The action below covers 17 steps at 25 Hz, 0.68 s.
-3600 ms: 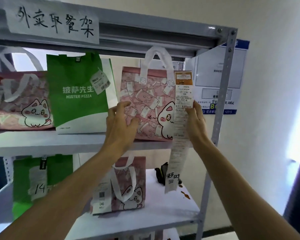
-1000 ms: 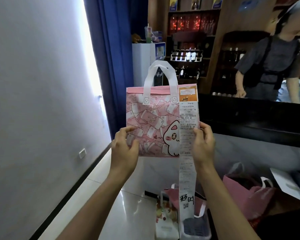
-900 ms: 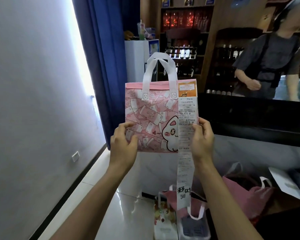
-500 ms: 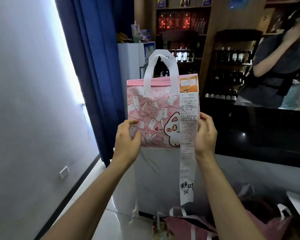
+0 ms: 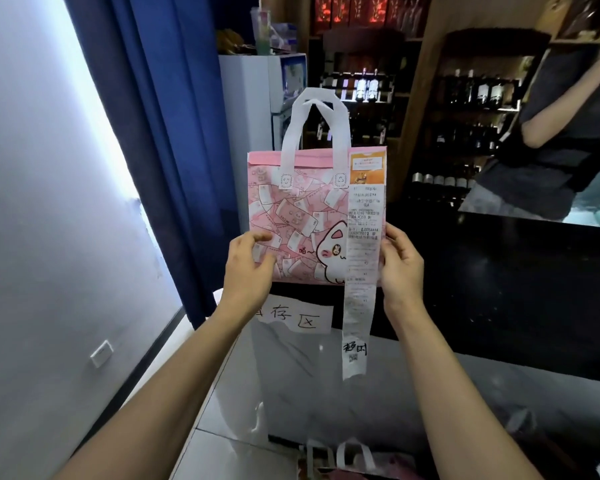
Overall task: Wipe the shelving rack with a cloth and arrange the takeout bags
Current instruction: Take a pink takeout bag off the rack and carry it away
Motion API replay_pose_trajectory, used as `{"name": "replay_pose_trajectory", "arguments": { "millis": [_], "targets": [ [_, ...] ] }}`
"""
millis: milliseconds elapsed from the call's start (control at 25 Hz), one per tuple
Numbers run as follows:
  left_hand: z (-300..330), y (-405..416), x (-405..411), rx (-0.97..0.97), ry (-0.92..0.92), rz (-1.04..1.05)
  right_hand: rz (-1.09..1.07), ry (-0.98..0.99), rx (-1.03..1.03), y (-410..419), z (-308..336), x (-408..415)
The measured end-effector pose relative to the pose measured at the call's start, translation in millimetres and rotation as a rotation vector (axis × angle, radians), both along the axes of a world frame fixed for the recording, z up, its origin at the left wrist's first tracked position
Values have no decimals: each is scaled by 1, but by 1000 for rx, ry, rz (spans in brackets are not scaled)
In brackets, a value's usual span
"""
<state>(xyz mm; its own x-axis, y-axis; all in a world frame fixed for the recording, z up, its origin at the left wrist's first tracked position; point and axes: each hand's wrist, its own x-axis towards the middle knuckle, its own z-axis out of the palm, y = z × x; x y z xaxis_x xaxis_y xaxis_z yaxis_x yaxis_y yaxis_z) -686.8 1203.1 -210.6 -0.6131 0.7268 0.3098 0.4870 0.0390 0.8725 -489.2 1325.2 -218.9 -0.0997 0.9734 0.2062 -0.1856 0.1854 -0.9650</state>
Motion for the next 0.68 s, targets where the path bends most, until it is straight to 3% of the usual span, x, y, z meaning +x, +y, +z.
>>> {"name": "replay_pose_trajectory", "arguments": {
  "millis": [400,680],
  "targets": [
    [-10,70,-56,-41,69,-109,-135,-87,-38,50,-12,-49],
    [-20,82,-76,-46,6,-177,-211,-132,-41,55,-12,-59]
  ]
}}
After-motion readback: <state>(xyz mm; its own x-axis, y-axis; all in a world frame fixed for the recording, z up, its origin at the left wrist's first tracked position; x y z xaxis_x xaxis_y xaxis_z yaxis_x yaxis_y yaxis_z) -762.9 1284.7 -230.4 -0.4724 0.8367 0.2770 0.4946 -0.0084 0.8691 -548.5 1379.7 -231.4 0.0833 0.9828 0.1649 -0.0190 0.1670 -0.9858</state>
